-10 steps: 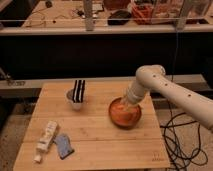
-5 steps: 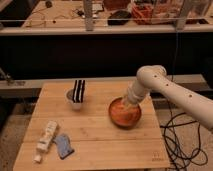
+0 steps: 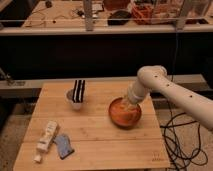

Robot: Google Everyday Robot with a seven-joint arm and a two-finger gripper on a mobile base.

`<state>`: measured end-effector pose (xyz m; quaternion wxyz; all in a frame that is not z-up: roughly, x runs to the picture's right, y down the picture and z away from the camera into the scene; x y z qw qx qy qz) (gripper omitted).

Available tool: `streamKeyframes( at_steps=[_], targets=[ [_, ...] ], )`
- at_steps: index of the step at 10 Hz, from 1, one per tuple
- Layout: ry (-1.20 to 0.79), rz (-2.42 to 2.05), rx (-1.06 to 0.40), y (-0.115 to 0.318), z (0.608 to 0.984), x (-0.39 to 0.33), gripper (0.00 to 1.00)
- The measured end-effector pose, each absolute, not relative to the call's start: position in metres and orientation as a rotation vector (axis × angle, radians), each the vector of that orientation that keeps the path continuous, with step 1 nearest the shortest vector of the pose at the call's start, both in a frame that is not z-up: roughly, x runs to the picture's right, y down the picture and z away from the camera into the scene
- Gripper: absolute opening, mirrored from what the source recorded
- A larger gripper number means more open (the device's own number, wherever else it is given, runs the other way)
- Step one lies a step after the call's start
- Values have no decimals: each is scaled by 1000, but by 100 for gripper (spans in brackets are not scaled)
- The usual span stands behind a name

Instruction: Place the pepper in the ceramic bowl

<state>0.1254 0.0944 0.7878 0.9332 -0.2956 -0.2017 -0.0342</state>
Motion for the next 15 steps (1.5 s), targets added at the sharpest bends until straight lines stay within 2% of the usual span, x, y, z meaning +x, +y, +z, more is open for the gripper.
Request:
streamKeyframes(
  at_steps=[2,4,10,12,14,15],
  targets=[
    [-415,-57,-609,96,788,126,29],
    [-416,-55,-609,96,788,126,36],
    [-423,-37,-615,98,788,127,36],
    [-426,-29,-618,99,788,127,44],
    [-428,-27,-619,100,788,126,38],
    [-428,-26,-619,100,788,126,38]
  ],
)
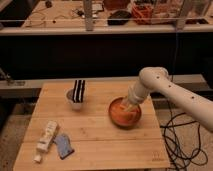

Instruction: Place the pepper in the ceramic bowl

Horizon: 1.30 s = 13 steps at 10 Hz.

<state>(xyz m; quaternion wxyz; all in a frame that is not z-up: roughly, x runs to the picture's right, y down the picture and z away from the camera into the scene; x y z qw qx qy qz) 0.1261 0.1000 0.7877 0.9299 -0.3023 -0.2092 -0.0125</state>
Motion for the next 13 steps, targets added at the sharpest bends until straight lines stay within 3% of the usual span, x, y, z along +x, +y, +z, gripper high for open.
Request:
streamKeyframes(
  at_steps=[5,7,11,13],
  targets=[
    [-432,-13,-625,102,788,125,52],
    [-434,-10,-627,102,788,125,62],
    [-434,-1,-632,103,788,125,69],
    [-432,-3,-632,103,787,126,80]
  ],
)
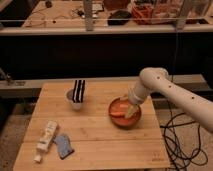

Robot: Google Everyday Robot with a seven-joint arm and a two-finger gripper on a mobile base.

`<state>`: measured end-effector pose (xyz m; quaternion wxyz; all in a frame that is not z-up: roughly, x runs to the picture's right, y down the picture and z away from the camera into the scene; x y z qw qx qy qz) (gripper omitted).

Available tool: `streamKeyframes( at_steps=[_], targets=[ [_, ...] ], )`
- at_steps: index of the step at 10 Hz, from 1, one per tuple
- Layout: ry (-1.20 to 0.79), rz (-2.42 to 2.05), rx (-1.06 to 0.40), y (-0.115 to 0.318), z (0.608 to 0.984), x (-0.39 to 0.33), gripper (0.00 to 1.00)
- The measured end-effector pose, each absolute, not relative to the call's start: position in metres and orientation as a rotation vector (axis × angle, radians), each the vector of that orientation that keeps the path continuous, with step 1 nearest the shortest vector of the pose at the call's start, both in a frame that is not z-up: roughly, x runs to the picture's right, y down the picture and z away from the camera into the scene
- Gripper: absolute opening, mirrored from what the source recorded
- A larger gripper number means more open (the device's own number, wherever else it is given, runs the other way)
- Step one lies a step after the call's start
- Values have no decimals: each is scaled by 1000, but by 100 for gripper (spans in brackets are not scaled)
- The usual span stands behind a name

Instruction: Place the pepper in the ceramic bowl

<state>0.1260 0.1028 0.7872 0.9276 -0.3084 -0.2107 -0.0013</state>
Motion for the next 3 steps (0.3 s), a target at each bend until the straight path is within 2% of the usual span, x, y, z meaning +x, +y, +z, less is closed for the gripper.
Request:
streamKeyframes(
  at_steps=[3],
  targets=[
    [-429,-5,-637,103,786,128,80]
  ],
)
